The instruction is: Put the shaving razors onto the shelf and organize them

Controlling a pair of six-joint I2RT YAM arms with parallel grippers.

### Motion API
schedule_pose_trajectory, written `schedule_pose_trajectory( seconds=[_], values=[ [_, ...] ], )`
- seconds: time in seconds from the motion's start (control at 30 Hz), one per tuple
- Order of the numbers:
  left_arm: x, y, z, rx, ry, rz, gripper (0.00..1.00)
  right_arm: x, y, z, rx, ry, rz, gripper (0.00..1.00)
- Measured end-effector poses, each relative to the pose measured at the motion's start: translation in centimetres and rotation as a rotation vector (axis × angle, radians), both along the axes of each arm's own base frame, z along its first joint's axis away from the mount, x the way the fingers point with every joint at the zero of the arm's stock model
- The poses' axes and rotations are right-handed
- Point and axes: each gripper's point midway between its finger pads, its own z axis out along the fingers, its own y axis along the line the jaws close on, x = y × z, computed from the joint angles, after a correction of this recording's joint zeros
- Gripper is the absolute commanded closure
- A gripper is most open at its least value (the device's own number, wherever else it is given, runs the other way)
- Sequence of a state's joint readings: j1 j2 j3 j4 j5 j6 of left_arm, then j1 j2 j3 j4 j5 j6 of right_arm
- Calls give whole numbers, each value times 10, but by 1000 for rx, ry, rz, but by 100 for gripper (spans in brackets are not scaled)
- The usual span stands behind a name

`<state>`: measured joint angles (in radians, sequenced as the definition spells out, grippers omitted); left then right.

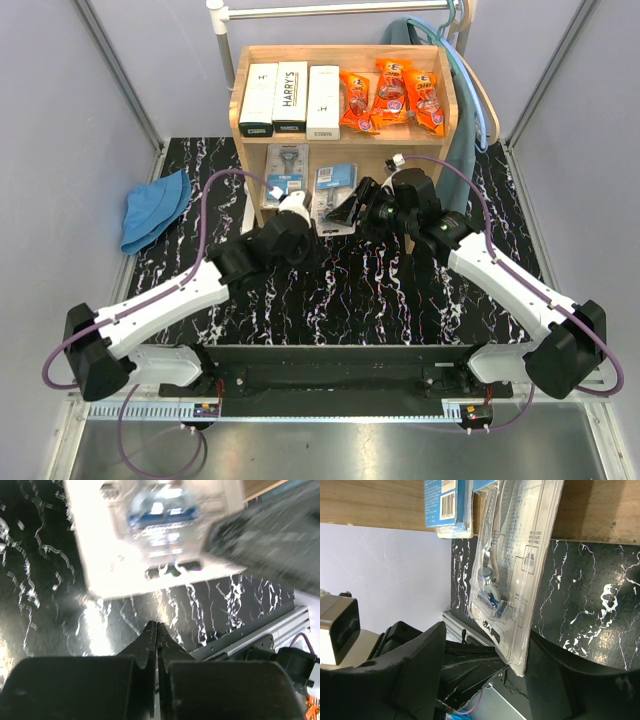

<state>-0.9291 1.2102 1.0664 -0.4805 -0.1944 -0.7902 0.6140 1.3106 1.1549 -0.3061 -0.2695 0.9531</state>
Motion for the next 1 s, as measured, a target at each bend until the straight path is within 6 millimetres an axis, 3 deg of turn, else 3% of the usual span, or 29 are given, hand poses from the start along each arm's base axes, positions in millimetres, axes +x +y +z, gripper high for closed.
schedule_pose_trajectory(
  seconds=[0.43,1.0],
  values=[
    [21,-25,-7,-7,-24,-1,100,-1,-2,-2,-11,5,1,26],
    [48,-30,20,-109,-134,111,100,2,-10,-3,-30,1,-21,14]
  ],
)
